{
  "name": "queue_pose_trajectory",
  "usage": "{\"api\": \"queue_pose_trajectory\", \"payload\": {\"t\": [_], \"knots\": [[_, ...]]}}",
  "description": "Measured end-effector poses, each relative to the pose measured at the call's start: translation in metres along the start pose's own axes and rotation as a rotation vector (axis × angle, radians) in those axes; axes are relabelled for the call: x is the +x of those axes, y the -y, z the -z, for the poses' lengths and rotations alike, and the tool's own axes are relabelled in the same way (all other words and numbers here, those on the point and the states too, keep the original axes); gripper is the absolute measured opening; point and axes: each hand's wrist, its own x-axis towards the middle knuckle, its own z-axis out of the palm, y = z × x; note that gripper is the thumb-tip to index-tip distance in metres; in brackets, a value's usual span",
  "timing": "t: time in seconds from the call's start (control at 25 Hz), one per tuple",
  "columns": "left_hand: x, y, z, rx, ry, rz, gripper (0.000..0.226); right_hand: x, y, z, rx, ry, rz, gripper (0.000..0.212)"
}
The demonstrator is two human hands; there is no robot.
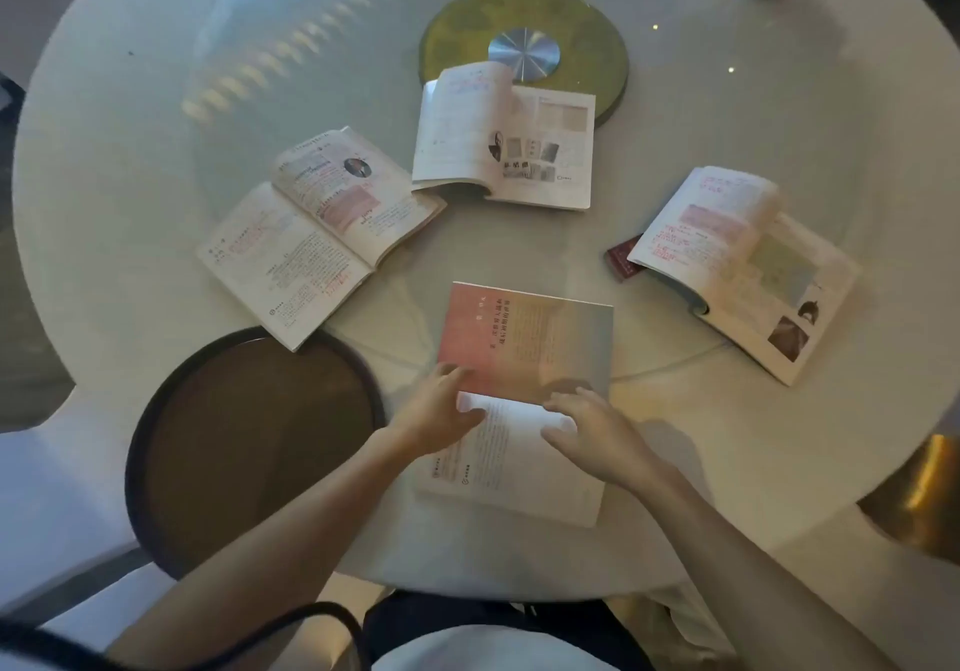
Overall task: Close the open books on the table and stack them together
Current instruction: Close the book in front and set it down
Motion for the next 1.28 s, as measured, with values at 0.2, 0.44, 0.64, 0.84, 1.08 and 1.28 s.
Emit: {"api": "queue_pose_trajectory", "payload": {"t": [0.2,0.44,0.64,0.84,1.08,1.28], "knots": [[-0.009,0.021,-0.014,-0.260,-0.131,0.183,0.059,-0.016,-0.017,-0.029,0.499,-0.384,-0.365,0.049],[-0.020,0.037,-0.024,-0.321,-0.103,0.331,0.046,-0.035,-0.028,-0.044,0.820,-0.252,-0.641,0.018],[-0.007,0.038,-0.005,-0.442,-0.167,0.377,0.048,-0.026,-0.036,-0.024,0.993,-0.344,-0.648,0.022],[0.022,0.025,0.023,-0.814,-0.199,0.421,0.036,-0.002,-0.037,0.018,1.374,-0.397,-0.619,0.005],[0.033,0.008,0.034,-1.158,-0.196,0.446,0.047,0.036,-0.034,0.044,1.570,-0.338,-0.564,0.024],[0.022,0.005,-0.014,-0.941,-0.027,0.578,0.030,0.078,-0.032,0.046,0.471,-0.421,-0.348,0.036]]}}
